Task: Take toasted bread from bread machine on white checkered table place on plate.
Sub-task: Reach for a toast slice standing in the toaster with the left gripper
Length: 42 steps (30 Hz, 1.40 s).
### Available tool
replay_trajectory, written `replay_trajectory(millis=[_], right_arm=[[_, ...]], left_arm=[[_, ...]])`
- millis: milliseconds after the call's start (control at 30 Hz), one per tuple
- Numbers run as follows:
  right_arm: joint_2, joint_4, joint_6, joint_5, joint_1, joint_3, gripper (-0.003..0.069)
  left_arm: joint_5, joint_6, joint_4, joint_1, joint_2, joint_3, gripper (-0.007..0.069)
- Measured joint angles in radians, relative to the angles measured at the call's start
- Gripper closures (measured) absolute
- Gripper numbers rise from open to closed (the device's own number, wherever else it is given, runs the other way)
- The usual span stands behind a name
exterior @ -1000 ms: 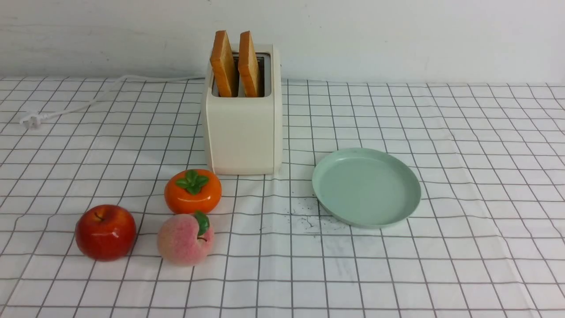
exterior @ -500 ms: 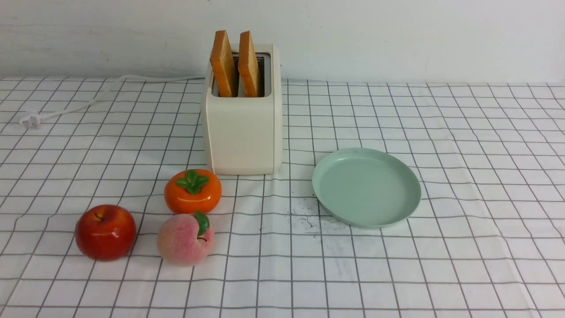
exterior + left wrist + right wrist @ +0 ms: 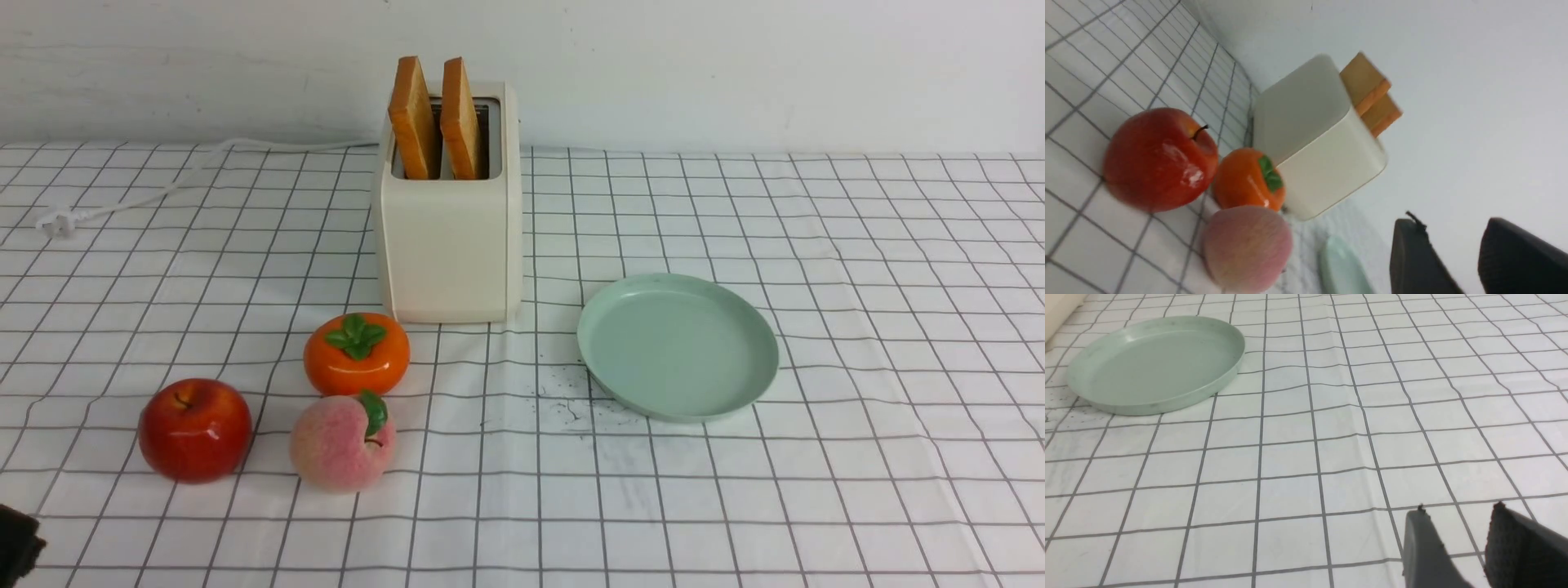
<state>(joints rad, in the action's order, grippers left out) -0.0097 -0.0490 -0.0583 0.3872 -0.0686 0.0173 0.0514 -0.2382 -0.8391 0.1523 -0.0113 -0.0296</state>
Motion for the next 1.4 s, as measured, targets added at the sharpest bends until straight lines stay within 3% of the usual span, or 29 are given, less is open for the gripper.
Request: replay_trajectory(millis=[167,333,400,500,633,800,1000,1267,1400], right_arm=[[0.0,0.002,0.01,-0.046,0.0,0.005,0.042],[0.0,-0.247,-0.107,-0.276,0.0,0.01,0.042],[0.0,-0.329,-0.127,-0.342,0.0,0.01,0.042],[0.0,-0.397,-0.135,-0.406,0.002,0.007,0.0426],[0.027,-0.389,-0.117,-0.247,0.058,-0.13,0.0495],[0.26,-0.294,0.058,0.091,0.188,-0.522,0.0627],[0.573,-0.276,0.206,0.461,0.244,-0.934,0.0659],[0.761,-0.313,0.276,0.551,0.244,-1.117,0.0659],[0.806,-0.404,0.328,0.548,0.244,-1.162,0.0659]], left_arm=[[0.081,0.041,-0.091,0.0,0.0,0.005,0.0398],[-0.051,0.27,-0.037,0.0,0.037,0.148,0.0589],[-0.075,0.346,-0.023,0.0,0.092,0.201,0.0637],[-0.102,0.444,-0.014,0.0,0.201,0.285,0.0638],[-0.129,0.548,-0.012,0.0,0.421,0.426,0.0638],[-0.191,0.704,-0.01,0.0,0.781,0.682,0.0638],[-0.283,0.856,-0.008,0.0,1.15,0.978,0.0638],[-0.304,0.868,-0.009,0.011,1.385,1.204,0.0636],[-0.311,0.868,-0.009,0.054,1.534,1.33,0.0532]])
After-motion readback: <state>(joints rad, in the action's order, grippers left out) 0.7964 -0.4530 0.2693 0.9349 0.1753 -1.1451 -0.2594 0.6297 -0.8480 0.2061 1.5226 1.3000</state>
